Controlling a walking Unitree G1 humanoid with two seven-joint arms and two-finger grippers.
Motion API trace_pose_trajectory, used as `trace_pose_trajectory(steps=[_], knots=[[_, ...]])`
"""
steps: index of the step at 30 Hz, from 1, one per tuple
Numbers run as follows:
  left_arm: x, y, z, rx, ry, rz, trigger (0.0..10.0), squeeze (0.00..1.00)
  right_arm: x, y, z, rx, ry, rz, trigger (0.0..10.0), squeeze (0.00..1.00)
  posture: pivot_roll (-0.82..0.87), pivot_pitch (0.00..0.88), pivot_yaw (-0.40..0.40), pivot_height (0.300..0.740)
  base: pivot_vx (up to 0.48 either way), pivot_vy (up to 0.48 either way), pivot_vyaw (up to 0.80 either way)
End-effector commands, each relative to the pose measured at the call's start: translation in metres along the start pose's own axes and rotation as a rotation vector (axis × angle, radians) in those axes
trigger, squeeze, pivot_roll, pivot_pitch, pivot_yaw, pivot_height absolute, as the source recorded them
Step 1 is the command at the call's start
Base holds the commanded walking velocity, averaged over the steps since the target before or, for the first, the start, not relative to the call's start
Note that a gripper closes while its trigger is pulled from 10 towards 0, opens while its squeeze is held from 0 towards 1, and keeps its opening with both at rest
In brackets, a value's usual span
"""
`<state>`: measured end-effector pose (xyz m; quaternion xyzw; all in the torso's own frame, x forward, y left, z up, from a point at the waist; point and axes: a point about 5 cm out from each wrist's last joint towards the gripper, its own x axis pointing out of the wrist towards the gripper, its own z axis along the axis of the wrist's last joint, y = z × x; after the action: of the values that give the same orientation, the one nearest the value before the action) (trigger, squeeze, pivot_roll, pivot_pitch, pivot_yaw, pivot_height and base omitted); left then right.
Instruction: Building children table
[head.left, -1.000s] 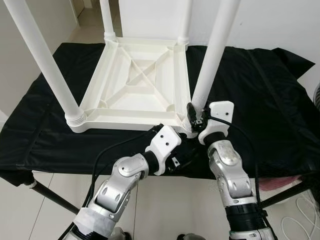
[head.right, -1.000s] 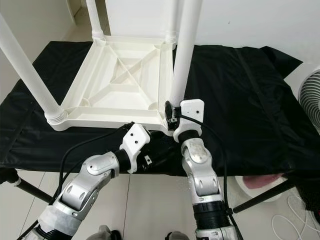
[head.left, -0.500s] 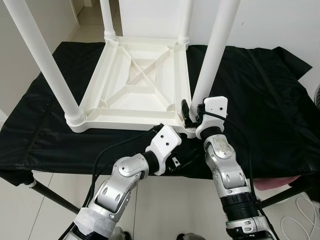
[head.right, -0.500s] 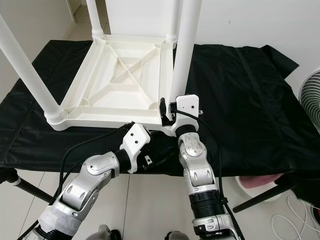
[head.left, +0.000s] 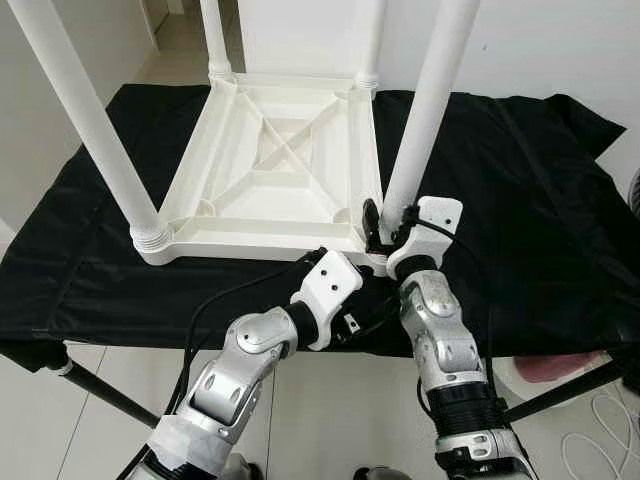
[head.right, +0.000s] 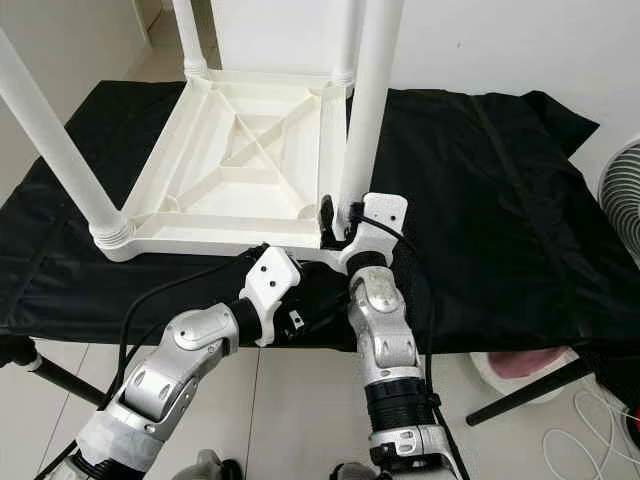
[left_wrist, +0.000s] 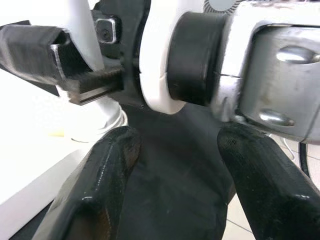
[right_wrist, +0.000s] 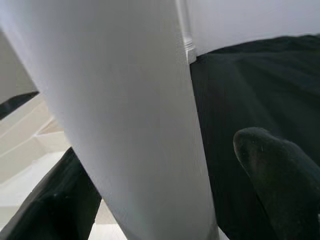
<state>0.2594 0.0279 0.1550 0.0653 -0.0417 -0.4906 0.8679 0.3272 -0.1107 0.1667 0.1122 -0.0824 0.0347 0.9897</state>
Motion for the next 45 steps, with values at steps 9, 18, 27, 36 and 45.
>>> trace_pose_trajectory(steps=[9, 18, 27, 36, 45], knots=[[0.0, 0.001, 0.0, 0.007, 0.005, 0.003, 10.0, 0.0, 0.003, 0.007, -0.01, 0.097, 0.024, 0.023, 10.0, 0.0, -0.09, 0.039, 0.024, 0.74, 0.0, 0.0, 0.0], [-0.002, 0.002, 0.0, 0.011, 0.011, 0.006, 10.0, 0.0, 0.004, 0.015, -0.011, 0.236, 0.0, 0.039, 10.0, 0.0, -0.08, 0.045, 0.029, 0.74, 0.0, 0.0, 0.0], [-0.005, 0.003, 0.0, 0.01, 0.016, 0.01, 10.0, 0.0, 0.004, 0.011, -0.008, 0.455, -0.024, 0.007, 10.0, 0.0, -0.07, 0.052, 0.04, 0.74, 0.0, 0.0, 0.0], [-0.005, 0.004, 0.0, 0.009, 0.019, 0.005, 10.0, 0.0, 0.003, 0.007, -0.005, 0.574, -0.051, -0.016, 10.0, 0.0, -0.07, 0.059, 0.05, 0.74, 0.0, 0.0, 0.0], [-0.006, 0.003, 0.001, 0.007, 0.024, -0.003, 10.0, 0.0, 0.002, -0.005, -0.008, 0.824, -0.065, -0.078, 10.0, 0.0, -0.07, 0.068, 0.063, 0.74, 0.0, 0.0, 0.0]])
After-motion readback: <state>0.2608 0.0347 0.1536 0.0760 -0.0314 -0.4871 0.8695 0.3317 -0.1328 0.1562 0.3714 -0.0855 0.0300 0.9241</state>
